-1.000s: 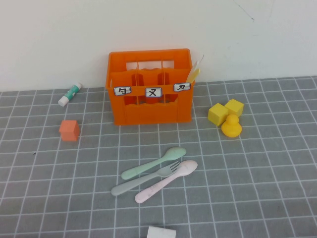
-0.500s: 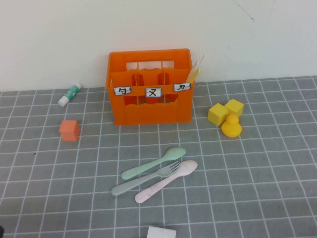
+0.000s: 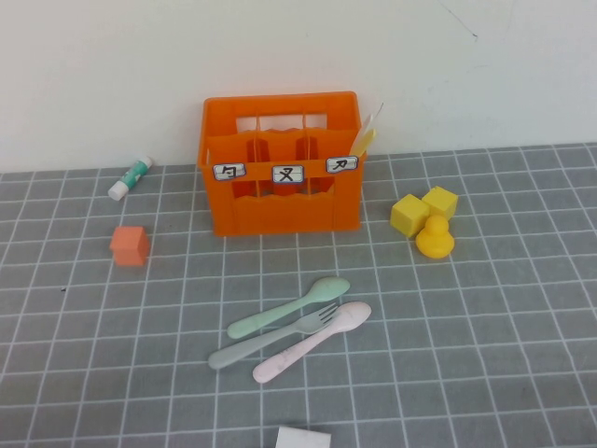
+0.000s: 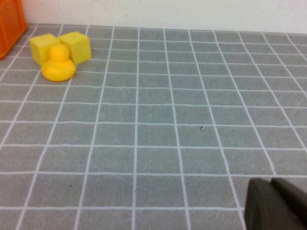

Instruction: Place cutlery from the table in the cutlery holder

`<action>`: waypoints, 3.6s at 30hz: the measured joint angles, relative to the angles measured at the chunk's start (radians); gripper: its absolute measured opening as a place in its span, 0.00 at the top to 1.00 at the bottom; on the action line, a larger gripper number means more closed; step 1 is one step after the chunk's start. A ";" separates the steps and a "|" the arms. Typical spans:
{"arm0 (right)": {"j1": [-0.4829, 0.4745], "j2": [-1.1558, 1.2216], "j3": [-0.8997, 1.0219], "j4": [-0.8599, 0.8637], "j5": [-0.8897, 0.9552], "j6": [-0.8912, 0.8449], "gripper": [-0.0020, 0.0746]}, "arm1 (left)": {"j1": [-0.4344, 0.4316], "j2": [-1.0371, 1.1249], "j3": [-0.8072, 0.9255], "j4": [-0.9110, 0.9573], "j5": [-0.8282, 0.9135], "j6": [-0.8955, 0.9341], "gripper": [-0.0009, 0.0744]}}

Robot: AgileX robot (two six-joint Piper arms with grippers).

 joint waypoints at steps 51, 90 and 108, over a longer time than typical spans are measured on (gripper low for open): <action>0.000 0.000 0.000 0.000 0.000 -0.011 0.98 | -0.589 1.874 -1.494 0.900 1.006 0.648 0.50; 0.000 0.000 0.000 0.000 0.000 -0.011 0.98 | -0.604 2.130 -1.592 0.804 0.879 0.946 0.71; 0.000 0.000 0.000 0.000 0.000 -0.011 0.98 | -0.604 1.975 -1.588 0.819 0.959 0.867 0.84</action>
